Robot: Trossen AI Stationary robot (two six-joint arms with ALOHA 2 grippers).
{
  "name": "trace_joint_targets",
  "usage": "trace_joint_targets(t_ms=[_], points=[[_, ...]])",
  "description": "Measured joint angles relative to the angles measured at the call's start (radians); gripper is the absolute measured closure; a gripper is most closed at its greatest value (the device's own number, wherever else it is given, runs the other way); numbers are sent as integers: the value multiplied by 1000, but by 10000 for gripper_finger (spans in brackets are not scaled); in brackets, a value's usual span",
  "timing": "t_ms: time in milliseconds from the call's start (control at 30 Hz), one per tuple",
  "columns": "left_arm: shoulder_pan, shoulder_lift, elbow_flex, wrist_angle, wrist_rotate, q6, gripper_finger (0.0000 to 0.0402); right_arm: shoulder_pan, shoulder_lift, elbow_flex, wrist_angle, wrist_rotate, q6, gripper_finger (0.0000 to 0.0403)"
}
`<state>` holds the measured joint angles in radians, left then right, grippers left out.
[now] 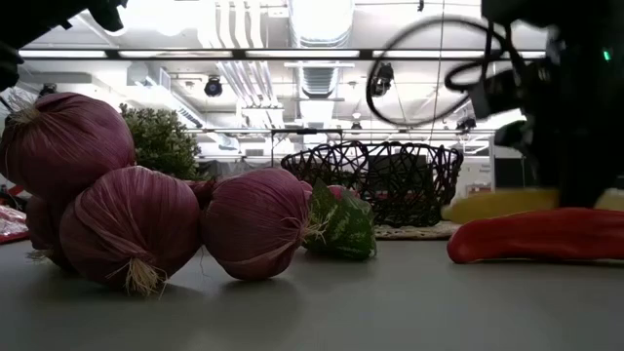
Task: Build produce basket
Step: Put the banana into the black wire basket
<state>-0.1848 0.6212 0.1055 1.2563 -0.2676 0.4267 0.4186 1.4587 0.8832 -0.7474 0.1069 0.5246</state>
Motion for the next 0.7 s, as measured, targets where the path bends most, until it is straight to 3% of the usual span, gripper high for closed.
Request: trace_joint_targets(t_ms=[167, 267, 567, 700], points=[[0, -2, 0, 0, 0, 0, 206, 0, -74, 78, 26, -10, -51, 304], [0, -2, 0, 0, 0, 0, 206, 0, -145, 85, 156, -10, -87, 304], [0, -2, 0, 0, 0, 0, 206, -3, -321, -154, 1017, -13, -421, 302], [0, -3, 0, 0, 0, 0, 206, -34, -329, -294, 1393, -132, -535, 302]])
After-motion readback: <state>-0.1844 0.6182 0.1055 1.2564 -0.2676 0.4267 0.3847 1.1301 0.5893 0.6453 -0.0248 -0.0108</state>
